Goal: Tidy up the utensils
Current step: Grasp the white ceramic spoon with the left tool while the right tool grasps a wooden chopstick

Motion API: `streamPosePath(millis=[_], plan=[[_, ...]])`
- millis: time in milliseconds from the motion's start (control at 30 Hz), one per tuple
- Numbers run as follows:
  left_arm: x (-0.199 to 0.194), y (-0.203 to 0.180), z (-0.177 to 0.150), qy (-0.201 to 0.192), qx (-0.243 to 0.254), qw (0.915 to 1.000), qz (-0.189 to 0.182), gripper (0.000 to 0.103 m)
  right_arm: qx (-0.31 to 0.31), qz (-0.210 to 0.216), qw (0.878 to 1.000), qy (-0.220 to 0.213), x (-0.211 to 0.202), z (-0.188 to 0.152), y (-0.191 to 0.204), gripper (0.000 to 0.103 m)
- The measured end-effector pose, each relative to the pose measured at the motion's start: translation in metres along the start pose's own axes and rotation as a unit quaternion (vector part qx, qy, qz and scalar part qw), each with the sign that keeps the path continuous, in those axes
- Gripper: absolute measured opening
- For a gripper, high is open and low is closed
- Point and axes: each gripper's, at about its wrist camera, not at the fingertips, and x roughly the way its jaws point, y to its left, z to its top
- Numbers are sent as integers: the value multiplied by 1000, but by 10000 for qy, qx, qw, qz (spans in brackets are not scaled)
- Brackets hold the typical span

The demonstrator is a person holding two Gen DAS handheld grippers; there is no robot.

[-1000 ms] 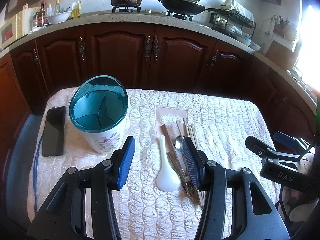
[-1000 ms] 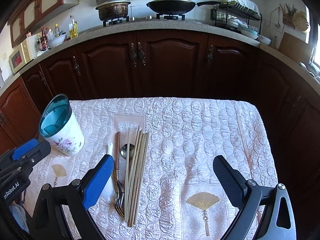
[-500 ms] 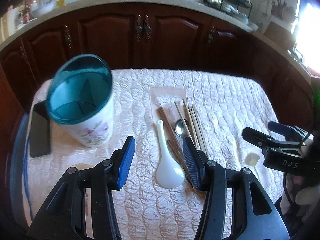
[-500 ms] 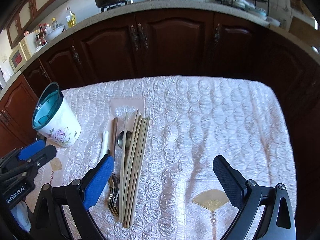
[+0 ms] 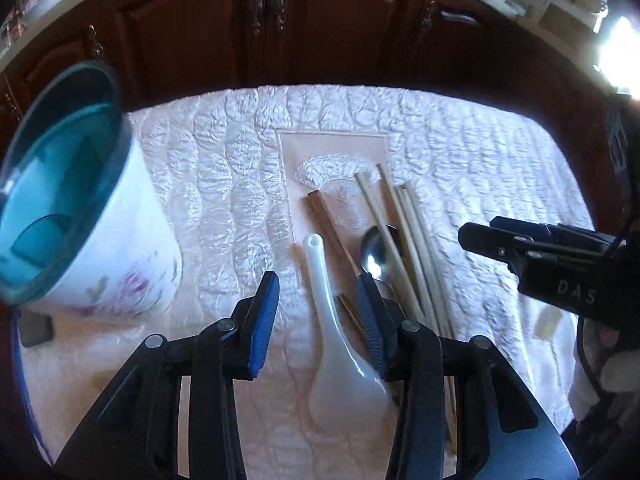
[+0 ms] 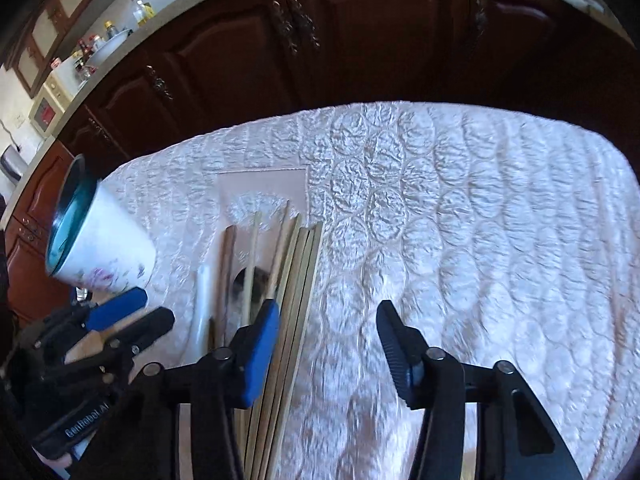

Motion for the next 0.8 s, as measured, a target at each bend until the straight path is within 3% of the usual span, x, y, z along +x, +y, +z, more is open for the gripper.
streamPosePath(millis=[233, 433, 567, 633, 700, 767, 800], plan=[[29, 8, 13, 197, -114, 9997, 118, 39, 151, 192, 9991, 333, 39, 18, -9, 34], [41, 14, 14, 306, -149, 9993, 130, 39, -198, 258, 9979, 558, 44, 28, -3, 33], [45, 18, 12, 341, -192, 9992, 125, 39, -809, -633, 9935, 492, 50, 30, 17, 32], [47, 20, 13, 342, -187, 9992, 97, 39, -827, -950, 9913, 384, 40, 28, 10, 26], [48, 21, 12, 350, -159, 9993, 46, 37, -516, -579, 9964, 343, 28, 28, -4, 26], [49, 19, 13, 382, -135, 9992, 2, 23, -275, -279, 9986, 344, 21, 29, -17, 26], [47, 18, 14, 401, -129, 9991, -24, 22, -260, -282, 9987, 346, 20, 30, -20, 26]])
